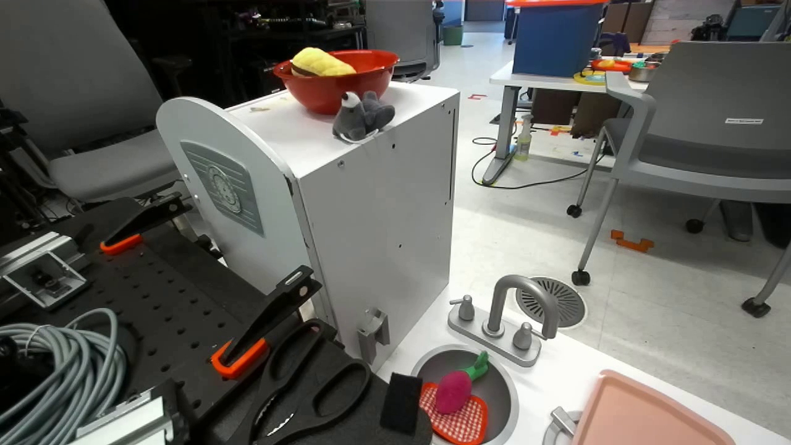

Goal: Remove the yellow plushy from the red bowl and put it on top of the shelf

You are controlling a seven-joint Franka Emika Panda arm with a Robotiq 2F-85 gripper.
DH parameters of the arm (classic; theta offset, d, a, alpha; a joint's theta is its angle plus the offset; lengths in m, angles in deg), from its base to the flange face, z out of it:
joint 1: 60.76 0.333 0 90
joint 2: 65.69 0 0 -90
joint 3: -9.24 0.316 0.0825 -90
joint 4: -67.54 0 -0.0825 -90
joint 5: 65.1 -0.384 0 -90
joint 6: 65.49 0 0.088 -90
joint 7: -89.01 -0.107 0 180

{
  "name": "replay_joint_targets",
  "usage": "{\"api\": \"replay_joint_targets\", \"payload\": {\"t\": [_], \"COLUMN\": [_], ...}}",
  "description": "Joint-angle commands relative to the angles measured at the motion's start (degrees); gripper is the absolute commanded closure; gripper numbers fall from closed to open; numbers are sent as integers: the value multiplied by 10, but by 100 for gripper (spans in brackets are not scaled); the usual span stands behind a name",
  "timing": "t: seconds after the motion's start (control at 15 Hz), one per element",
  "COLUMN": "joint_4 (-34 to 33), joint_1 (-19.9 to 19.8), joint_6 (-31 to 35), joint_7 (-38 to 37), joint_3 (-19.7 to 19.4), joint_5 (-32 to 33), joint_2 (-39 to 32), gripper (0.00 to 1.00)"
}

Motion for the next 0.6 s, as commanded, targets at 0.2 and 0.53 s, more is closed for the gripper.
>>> {"api": "replay_joint_targets", "payload": {"t": [0.2,0.53], "joint_4": [-78,-83], "joint_1": [-11,-11], "joint_6": [-20,30], "joint_7": [10,14], "joint_3": [-24,-20], "joint_5": [-10,8], "joint_2": [-94,-119], "gripper": [0,0]}}
